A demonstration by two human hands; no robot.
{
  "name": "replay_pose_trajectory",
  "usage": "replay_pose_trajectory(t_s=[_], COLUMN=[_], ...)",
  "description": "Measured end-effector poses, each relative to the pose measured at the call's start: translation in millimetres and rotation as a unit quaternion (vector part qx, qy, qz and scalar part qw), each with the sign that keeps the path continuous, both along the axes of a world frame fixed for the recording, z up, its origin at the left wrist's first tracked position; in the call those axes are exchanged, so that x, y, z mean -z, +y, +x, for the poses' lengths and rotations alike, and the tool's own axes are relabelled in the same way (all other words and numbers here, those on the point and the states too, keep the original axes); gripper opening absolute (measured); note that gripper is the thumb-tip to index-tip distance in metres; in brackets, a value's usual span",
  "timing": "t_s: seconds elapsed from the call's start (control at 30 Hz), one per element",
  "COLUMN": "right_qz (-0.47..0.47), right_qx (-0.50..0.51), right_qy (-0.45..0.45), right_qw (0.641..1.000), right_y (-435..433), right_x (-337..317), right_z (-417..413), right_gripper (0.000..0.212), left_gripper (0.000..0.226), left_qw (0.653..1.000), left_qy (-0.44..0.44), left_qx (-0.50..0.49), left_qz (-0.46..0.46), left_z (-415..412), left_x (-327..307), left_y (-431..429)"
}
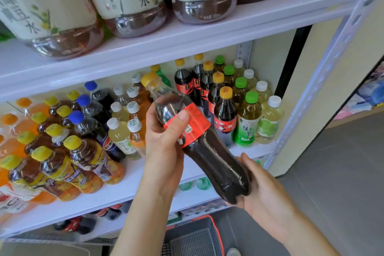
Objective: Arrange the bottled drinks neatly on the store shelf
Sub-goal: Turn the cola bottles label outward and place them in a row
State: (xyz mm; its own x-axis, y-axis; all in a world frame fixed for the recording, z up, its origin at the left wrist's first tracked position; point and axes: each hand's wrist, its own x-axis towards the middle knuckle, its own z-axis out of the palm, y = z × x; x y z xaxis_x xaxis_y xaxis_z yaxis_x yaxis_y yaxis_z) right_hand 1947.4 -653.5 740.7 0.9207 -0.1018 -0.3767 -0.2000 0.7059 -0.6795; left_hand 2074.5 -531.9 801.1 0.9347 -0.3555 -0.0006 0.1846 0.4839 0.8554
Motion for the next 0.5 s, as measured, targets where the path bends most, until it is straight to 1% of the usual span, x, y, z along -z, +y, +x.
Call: replay_pose_trajectory(t_s=[0.07,0.1,0.13,0.17,0.2,0.27,0.33,0.4,0.5], right_qz=[-0.088,-0.124,-0.148,-0.155,-0.146,-0.099,-0.065,-0.054,-0.052], right_qx=[0.022,0.025,0.025,0.020,0.009,-0.028,-0.067,-0.098,-0.119], right_qy=[-0.032,-0.035,-0.032,-0.031,-0.034,-0.047,-0.048,-0.052,-0.058], right_qw=[0.995,0.991,0.988,0.987,0.989,0.994,0.994,0.992,0.990], right_y=[0.7,1.2,1.1,0.3,0.2,0.5,0.1,-1.8,-5.2], right_x=[-0.1,-1.2,-2.0,-2.2,-3.3,-6.4,-7.7,-6.0,-5.1], right_z=[1.6,1.7,1.1,0.2,-0.2,-1.0,-1.1,-1.7,-0.6], right_gripper=[0.031,0.034,0.042,0.051,0.059,0.067,0.069,0.067,0.054], left_gripper=[0.067,0.064,0.059,0.055,0.052,0.049,0.058,0.068,0.071], left_qw=[0.999,0.997,0.997,0.997,0.998,0.999,0.998,0.998,0.998], left_qy=[-0.030,-0.040,-0.041,-0.036,-0.028,0.004,0.034,0.040,0.041], left_qx=[-0.022,-0.025,-0.020,-0.011,0.001,0.029,0.055,0.053,0.024], left_qz=[0.038,0.057,0.067,0.067,0.061,0.034,0.015,0.022,0.037], left_z=[1.2,1.3,1.3,1.6,2.8,7.1,10.9,12.1,11.7], left_x=[-1.3,-1.7,-2.2,-2.8,-3.5,-5.8,-9.6,-11.1,-9.5], left_y=[-3.0,-4.2,-4.5,-4.3,-2.8,1.9,6.7,8.0,5.5])
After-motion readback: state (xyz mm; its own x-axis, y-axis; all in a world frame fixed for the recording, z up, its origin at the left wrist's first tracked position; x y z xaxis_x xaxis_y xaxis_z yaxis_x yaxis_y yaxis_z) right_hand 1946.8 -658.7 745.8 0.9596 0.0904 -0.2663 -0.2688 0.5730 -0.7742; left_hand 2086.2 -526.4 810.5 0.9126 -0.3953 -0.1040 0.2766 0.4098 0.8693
